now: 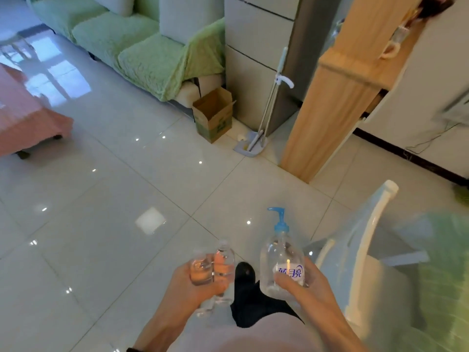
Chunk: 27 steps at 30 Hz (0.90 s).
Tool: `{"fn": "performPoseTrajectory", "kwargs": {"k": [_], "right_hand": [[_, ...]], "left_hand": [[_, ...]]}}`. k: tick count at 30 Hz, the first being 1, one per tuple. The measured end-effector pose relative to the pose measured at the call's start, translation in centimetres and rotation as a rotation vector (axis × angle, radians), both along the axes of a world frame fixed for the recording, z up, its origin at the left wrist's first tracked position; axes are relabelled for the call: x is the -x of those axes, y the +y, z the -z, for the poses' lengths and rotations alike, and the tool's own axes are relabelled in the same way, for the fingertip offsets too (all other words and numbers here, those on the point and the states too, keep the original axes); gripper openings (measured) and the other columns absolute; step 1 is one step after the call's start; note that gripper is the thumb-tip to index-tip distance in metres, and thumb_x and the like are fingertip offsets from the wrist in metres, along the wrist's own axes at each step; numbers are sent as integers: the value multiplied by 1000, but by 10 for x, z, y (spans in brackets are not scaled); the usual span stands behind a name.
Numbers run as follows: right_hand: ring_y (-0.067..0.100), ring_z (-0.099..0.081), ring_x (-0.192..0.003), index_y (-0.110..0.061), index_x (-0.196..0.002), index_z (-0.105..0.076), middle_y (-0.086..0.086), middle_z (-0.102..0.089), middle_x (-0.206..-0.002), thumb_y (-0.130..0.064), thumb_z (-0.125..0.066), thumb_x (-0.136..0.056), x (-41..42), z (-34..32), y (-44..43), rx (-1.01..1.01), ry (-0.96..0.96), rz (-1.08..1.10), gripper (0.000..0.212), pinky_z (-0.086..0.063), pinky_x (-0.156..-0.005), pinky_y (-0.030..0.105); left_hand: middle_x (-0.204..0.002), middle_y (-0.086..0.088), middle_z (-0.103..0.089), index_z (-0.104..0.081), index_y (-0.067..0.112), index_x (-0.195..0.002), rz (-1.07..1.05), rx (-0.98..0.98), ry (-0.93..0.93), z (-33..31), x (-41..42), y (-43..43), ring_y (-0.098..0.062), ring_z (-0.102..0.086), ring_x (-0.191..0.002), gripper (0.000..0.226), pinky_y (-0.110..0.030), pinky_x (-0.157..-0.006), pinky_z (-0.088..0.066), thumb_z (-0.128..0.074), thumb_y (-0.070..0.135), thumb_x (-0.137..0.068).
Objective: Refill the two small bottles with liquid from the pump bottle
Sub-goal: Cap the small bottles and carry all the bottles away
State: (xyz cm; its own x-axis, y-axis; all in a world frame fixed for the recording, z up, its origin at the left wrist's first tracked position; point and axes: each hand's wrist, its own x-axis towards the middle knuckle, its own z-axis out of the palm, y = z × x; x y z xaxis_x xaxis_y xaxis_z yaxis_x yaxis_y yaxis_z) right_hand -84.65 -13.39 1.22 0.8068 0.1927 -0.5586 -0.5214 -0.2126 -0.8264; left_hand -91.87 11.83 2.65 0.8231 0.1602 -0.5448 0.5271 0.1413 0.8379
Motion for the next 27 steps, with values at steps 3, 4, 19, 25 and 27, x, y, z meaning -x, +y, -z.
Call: {"fn": "performPoseTrajectory", "kwargs": {"k": [3,4,19,25,27], "right_hand": [[9,-80,-94,-39,-128,-72,-2,-84,-103,-13,-87,-90,-50,0,8,-45,0,44,48,-59,-77,19],[9,-80,-93,-38,-130,-71,-1,-85,-103,-11,-87,-90,-66,-2,10,-52,-8,51,51,-60,-77,19],[11,-77,-97,-29,-148,-62,3,-84,-107,-24,-98,-80,-261,-13,31,-62,-24,331,77,-57,-76,18],[1,-77,-87,-36,-130,-69,-7,-85,-99,-34,-96,-79,-330,-15,55,-56,-59,487,58,-56,-72,13],[1,-77,-89,-39,-131,-68,-10,-84,-101,-49,-94,-65,-350,-19,63,-60,-80,549,71,-55,-75,18]], "left_hand": [[-95,-16,-82,-83,28,-98,12,-37,15,-5,-60,8,-31,-78,-89,44,-45,-85,-62,-89,34,-55],[-97,-16,-82,-84,28,-97,13,-51,12,-6,-81,11,-35,-79,-96,45,-52,-92,-61,-90,37,-54],[-104,-7,-84,-82,25,-109,283,-6,-13,-1,-346,42,-31,-78,-106,45,-58,-100,-56,-90,22,-65],[-98,-9,-84,-83,21,-102,460,58,-42,5,-460,56,-23,-81,-94,44,-29,-78,-62,-91,20,-60],[-102,-11,-84,-83,22,-104,519,76,-32,4,-493,61,-24,-81,-97,38,-30,-81,-63,-92,9,-69]]}}
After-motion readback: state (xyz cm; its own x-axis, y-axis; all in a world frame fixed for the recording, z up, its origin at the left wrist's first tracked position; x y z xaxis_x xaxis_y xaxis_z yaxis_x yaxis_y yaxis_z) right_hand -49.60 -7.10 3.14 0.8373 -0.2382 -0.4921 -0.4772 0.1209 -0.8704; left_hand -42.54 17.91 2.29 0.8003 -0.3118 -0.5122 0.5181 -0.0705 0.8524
